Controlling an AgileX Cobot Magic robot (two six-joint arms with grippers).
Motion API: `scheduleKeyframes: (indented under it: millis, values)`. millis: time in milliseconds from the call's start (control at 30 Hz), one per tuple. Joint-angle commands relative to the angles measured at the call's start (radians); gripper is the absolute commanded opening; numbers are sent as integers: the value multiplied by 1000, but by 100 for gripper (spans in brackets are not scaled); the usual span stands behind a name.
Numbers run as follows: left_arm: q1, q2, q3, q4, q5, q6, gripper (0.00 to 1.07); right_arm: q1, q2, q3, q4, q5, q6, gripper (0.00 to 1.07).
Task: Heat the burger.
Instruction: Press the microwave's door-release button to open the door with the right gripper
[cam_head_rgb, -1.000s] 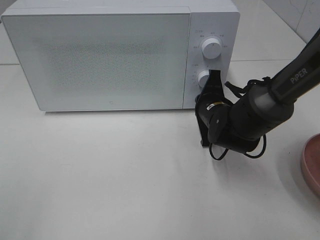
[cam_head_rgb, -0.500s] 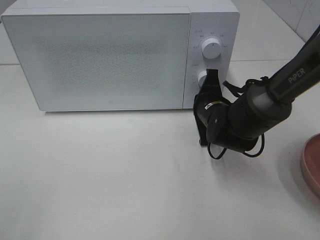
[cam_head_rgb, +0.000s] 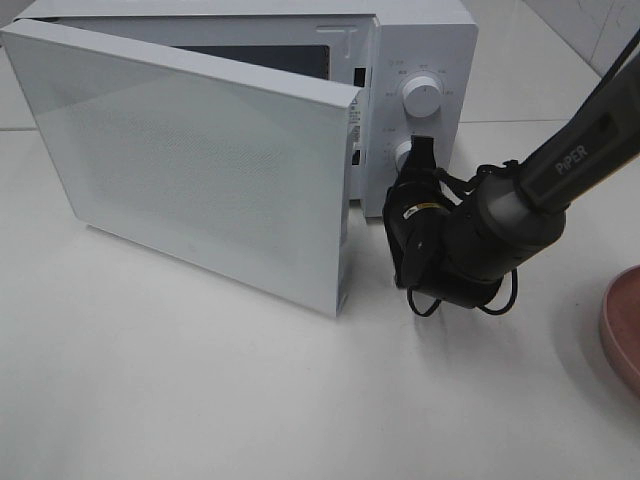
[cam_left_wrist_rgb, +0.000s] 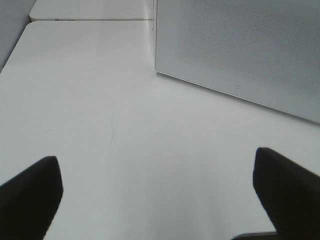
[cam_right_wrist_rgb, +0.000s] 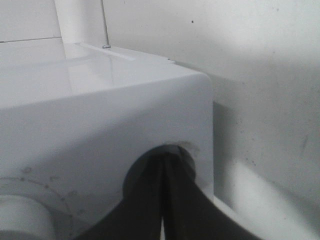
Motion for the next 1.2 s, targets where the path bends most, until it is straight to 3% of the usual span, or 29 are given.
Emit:
scheduleKeyframes:
  millis: [33,467,667,1200]
  values:
    - [3,-25,3,-2,-13,-4,96,-31,15,-102,-134,-215,3,0]
    - [3,-25,3,-2,-13,-4,96,-30,10,-98,-130,-216,-1,0]
    - [3,-25,3,-2,-13,-4,96,-27,-14,-49,-106,-214,-15,0]
    - [3,-20,3,-2,-13,-4,96,-27,-97,46,-78,-8,-71,0]
